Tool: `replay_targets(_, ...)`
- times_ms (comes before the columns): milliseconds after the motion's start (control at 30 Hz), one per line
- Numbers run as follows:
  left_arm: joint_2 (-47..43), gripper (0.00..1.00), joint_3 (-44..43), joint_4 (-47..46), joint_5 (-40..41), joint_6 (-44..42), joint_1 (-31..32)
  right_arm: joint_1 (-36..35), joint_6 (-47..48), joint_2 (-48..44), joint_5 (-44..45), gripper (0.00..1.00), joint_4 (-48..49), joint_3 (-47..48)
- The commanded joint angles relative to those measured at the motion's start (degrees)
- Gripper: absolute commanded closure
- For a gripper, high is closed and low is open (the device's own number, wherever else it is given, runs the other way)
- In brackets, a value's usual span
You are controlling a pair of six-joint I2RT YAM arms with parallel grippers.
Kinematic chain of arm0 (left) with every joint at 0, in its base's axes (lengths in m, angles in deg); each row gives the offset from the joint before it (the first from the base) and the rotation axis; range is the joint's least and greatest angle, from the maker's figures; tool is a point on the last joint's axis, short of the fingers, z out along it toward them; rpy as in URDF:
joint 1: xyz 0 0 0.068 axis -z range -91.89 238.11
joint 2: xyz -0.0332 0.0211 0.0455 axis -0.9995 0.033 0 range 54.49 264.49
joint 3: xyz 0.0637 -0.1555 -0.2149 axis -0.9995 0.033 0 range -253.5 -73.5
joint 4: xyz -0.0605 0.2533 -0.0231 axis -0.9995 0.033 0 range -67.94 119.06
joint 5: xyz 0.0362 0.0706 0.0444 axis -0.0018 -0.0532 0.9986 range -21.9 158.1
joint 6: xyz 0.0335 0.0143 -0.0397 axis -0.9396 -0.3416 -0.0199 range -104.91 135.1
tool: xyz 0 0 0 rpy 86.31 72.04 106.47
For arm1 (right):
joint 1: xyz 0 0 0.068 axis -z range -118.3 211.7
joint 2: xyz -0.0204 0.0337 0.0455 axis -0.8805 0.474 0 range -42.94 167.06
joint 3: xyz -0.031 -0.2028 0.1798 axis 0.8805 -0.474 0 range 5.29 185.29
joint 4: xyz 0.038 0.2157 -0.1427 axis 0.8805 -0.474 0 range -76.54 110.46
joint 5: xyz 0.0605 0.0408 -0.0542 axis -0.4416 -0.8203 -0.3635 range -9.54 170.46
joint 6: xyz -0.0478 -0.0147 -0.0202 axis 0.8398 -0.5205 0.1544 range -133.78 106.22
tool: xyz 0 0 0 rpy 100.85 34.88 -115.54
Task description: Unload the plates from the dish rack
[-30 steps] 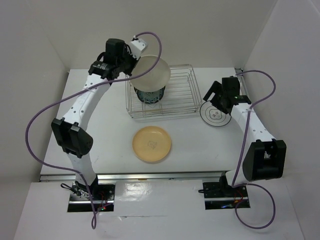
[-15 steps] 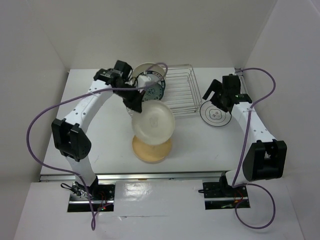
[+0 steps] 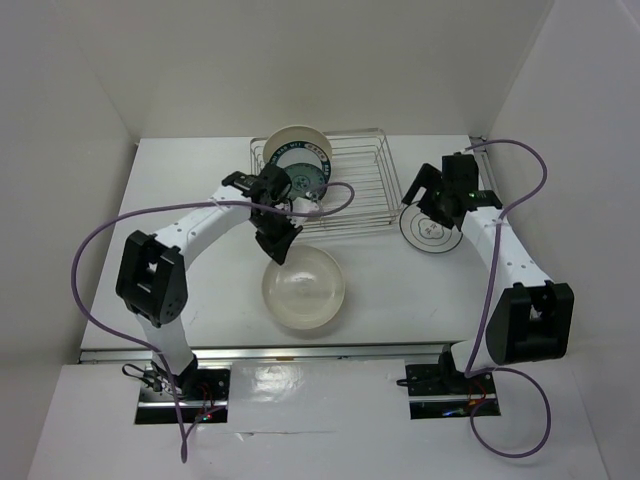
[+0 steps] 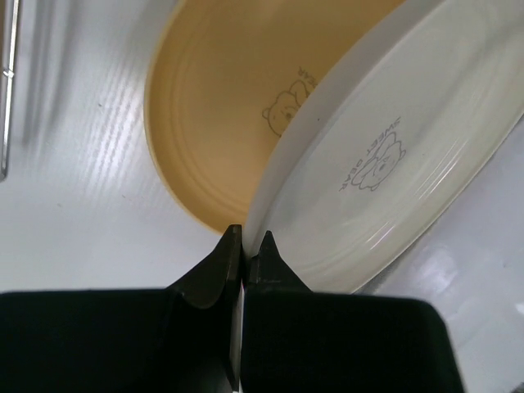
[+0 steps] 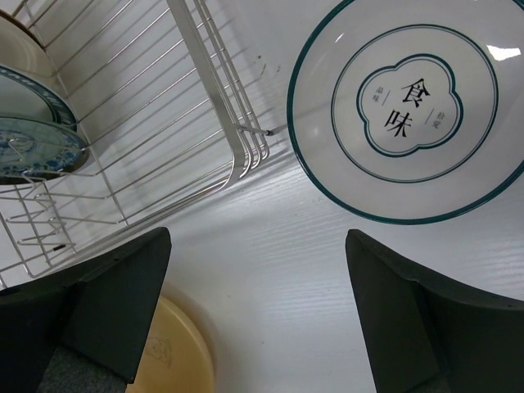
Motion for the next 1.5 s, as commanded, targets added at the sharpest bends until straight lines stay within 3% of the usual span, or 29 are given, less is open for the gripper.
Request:
replay_targets(0,-0.8,1.00,0.2,-5.5,4.4,2.9,1.9,-0.7,0.8,-2.5,-0.1,0.06,-0.2,0.0)
replay_targets(267,3.3,0.97,-2.1,-5.3,6.7,3.0,1.9,-0.7,1.3,-2.5,-0.1,0.07,-0.2,-0.5)
replay_targets(367,3.3,0.91,-1.5,-4.6,7.3,2.5,1.9,-1.3,1.3,-2.0,-0.1,0.07,-0.2,-0.5)
replay_targets(467,3.8,0.79,-2.1,-3.4,7.3,1.9,2.5,-1.3,1.3,-1.4,-0.7,0.07,0.4,-0.5)
replay_targets(600,5.0,0.50,-4.9,-1.6,7.9,1.9,2.5,-1.9,1.3,0.0,-0.7,0.07,0.9,0.6)
replay_targets(633,5.0,0.28,-6.0,-0.6,7.3,1.9,2.5,-1.9,1.9,0.7,-0.7,0.07,0.9,0.6)
replay_targets(733,5.0,0.16,-8.1,0.8,8.1,1.9,2.5,-1.9,1.9,1.8,-0.2,0.07,0.9,1.8)
replay_targets(767,5.0,0.01,-9.8,1.7,8.6,1.9,2.5,-2.4,2.5,1.8,-0.2,0.07,0.9,1.8)
replay_targets(967,2.6,0.00,-16.5,3.0,8.6,4.2,2.5,-2.4,4.2,7.9,0.3,0.07,1.4,6.4)
replay_targets(1133,-4.0,0.00,-14.1,-7.7,13.0,11.6,-2.3,-2.4,5.4,14.6,-0.2,0.08,2.6,12.9)
replay_targets(1267,-4.6,0.00,-11.6,-15.0,17.8,16.0,-9.0,-2.9,7.1,21.2,-1.4,0.16,4.8,16.9)
replay_targets(1467,3.7,0.00,-15.0,-13.9,20.1,17.9,-13.4,-2.9,7.1,27.8,-2.6,0.40,4.8,21.5)
